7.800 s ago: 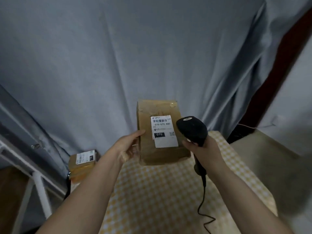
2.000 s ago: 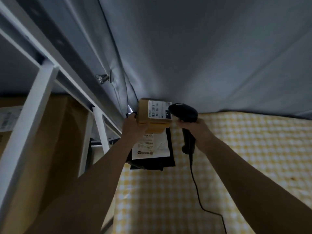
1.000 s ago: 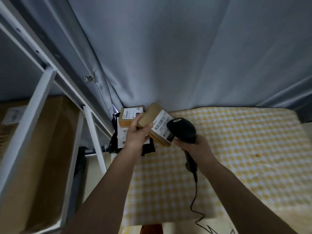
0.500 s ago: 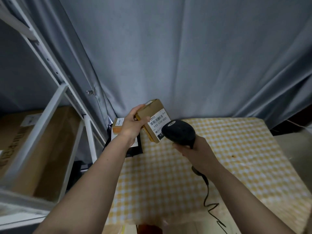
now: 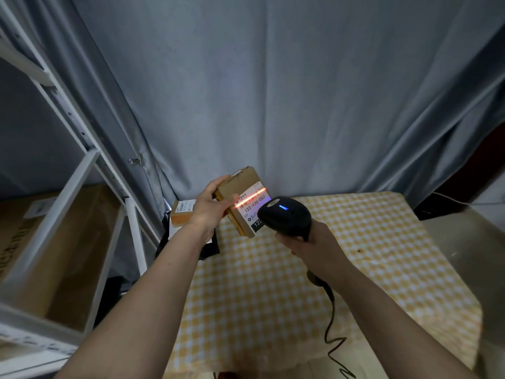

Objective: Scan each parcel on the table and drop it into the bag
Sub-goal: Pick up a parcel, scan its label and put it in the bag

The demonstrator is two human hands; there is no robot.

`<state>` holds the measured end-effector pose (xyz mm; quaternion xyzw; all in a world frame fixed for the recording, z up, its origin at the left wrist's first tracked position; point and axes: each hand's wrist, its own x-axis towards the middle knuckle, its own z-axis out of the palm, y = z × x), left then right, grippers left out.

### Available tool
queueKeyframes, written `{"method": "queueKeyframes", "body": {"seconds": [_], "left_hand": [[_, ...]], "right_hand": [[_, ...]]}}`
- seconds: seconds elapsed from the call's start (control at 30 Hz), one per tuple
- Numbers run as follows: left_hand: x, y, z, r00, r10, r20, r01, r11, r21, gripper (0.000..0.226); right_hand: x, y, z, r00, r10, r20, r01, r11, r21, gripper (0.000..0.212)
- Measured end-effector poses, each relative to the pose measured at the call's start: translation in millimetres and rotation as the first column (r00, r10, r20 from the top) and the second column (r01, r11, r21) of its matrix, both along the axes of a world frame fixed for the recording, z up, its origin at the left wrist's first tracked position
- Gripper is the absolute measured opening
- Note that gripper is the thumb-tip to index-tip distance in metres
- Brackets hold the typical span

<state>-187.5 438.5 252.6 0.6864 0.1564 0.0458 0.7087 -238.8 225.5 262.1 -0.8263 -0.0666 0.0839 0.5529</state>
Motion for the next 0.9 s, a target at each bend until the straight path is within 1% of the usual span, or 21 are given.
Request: {"method": "queueKeyframes", "body": {"seconds": [0.13,0.23,0.3,0.4,0.43,0.53,0.57,0.63,0.7,0.77,0.83,0.9], "left_hand": [[2,-18,-5,0.998,-0.04,-0.048,0.036,0.996,-0.083,0.04],[3,-40,-8,0.985,-0.126,-0.115,0.111,0.986,-0.126,0.036],[4,-58,-10,0.967,-0.187,-0.174,0.16,0.974,-0.157,0.042],[7,-91,-12,0.934,-0.258,-0.247,0.208,0.955,-0.213,0.059],[7,-106,-13,0.923,-0.28,-0.265,0.223,0.948,-0.228,0.058],[1,-151,-16,0.892,-0.338,-0.299,0.275,0.932,-0.235,0.031],[-1,-166,-18,0.883,-0.349,-0.315,0.283,0.929,-0.237,0.029],[-7,-194,-23,0.865,-0.367,-0.341,0.294,0.923,-0.247,0.032],[-11,-218,-24,0.845,-0.395,-0.361,0.316,0.913,-0.26,0.032],[-11,-236,-24,0.803,-0.459,-0.38,0.376,0.885,-0.275,0.035],[-7,-249,-25,0.716,-0.579,-0.39,0.504,0.815,-0.285,0.043],[1,-261,-31,0.625,-0.674,-0.395,0.637,0.732,-0.241,0.063]], "right_hand": [[-4,-19,2,0.994,-0.104,-0.013,0.105,0.989,0.108,0.013],[-7,-40,5,0.972,-0.234,0.002,0.23,0.958,0.171,0.015],[-9,-58,6,0.95,-0.312,-0.003,0.304,0.923,0.235,0.016],[-16,-92,4,0.922,-0.385,-0.038,0.38,0.882,0.28,0.013],[-19,-103,3,0.917,-0.396,-0.057,0.395,0.874,0.282,0.01],[-32,-133,-3,0.906,-0.413,-0.091,0.42,0.855,0.305,0.006],[-37,-141,-4,0.906,-0.411,-0.098,0.419,0.849,0.321,0.007],[-44,-156,-7,0.903,-0.409,-0.127,0.427,0.831,0.357,0.013],[-49,-171,-11,0.885,-0.44,-0.151,0.463,0.803,0.375,0.018],[-50,-184,-14,0.863,-0.48,-0.159,0.502,0.776,0.382,0.02],[-51,-196,-17,0.839,-0.517,-0.167,0.538,0.749,0.386,0.019],[-49,-207,-20,0.816,-0.552,-0.171,0.57,0.723,0.39,0.02]]}}
